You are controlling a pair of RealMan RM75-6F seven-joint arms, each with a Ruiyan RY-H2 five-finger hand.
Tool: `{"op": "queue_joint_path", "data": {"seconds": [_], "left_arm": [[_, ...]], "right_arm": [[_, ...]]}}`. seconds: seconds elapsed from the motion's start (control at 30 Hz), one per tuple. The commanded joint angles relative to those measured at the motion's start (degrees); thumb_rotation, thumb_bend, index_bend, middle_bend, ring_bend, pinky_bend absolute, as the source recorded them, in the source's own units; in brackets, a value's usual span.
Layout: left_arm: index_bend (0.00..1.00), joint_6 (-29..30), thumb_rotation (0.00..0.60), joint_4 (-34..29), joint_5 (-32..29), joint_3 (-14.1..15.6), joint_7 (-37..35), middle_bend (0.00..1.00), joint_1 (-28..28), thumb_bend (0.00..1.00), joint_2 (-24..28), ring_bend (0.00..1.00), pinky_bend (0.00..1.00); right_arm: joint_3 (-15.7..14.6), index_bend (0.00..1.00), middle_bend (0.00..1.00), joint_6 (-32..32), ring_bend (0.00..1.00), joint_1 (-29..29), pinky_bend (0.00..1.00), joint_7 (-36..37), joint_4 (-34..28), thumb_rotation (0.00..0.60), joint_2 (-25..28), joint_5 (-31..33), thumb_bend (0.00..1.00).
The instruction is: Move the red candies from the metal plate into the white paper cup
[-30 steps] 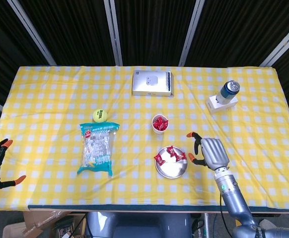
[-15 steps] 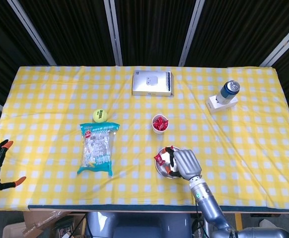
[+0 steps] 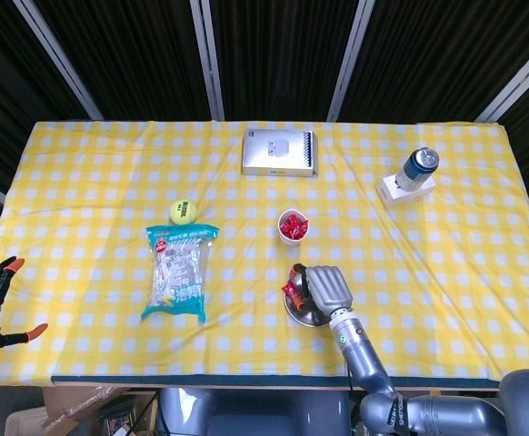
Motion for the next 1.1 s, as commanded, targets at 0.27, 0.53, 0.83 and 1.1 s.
{"op": "queue_joint_path", "data": {"seconds": [0.27,0.53,0.83,1.1], "left_arm": [[0.0,-0.54,0.6,-0.27,-0.19,-0.03,-0.31,0.0,-0.24,0.01,0.3,0.0,0.0],[0.0,-0.39,0.6,-0.47,-0.28,-0.09,0.08,0.0,-0.24,0.01,0.25,0.0,0.0],[0.0,-0.22,0.6,-0.29,-0.49,-0.18,0.24,0.0,-0.18,0.01,0.14,0.0,0.0],[0.0,-0.25,0.6,-0.45,-0.41,-0.2,0.45,0.0,-0.27,0.01,0.15,0.0,0.0]], "right_arm": [[0.29,0.43,0.67,-1.51,0.74,0.45,0.91,0.06,2.49,0.6,-1.29,1.2,0.37],[0.0,0.48,0.67,-1.62,0.74,-0.12,0.91,0.81,2.31,0.6,-1.1,0.88,0.37],[-0.43,0.48,0.67,-1.63,0.74,-0.73,0.91,1.6,2.5,0.6,-1.28,0.02,0.37],[-1.07,0.48,0.67,-0.67,0.74,-1.36,0.91,0.76,1.09,0.6,-0.21,-0.88,0.37]]}}
